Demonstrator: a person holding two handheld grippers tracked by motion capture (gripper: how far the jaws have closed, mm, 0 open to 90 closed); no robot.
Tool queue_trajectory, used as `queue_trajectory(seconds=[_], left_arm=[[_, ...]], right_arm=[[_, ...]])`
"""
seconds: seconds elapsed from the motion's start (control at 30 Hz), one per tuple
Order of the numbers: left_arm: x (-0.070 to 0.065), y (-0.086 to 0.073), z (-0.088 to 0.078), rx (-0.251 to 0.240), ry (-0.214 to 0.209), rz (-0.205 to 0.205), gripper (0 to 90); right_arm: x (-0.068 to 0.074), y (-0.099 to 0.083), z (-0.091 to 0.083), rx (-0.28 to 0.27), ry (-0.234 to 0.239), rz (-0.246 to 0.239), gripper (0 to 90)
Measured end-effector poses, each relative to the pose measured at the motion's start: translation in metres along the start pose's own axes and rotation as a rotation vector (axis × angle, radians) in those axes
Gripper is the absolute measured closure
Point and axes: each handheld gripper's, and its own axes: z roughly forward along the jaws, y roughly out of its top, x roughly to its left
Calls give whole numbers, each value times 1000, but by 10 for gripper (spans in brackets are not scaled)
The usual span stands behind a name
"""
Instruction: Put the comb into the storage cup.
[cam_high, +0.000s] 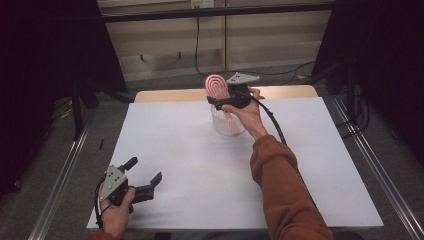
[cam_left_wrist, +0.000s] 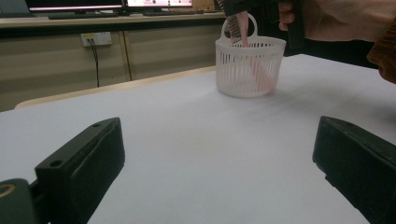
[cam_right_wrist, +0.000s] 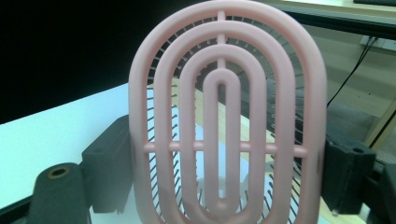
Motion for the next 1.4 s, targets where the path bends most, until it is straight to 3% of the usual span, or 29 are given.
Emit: queue_trajectory(seconds=[0.3,1.4], left_arm=[[1,0,-1,-1,6,-2,24],[2,0,-2,0,6,4,24]], right_arm=[[-2,0,4,13,2,9,187],[7,1,2,67,-3,-52,147]])
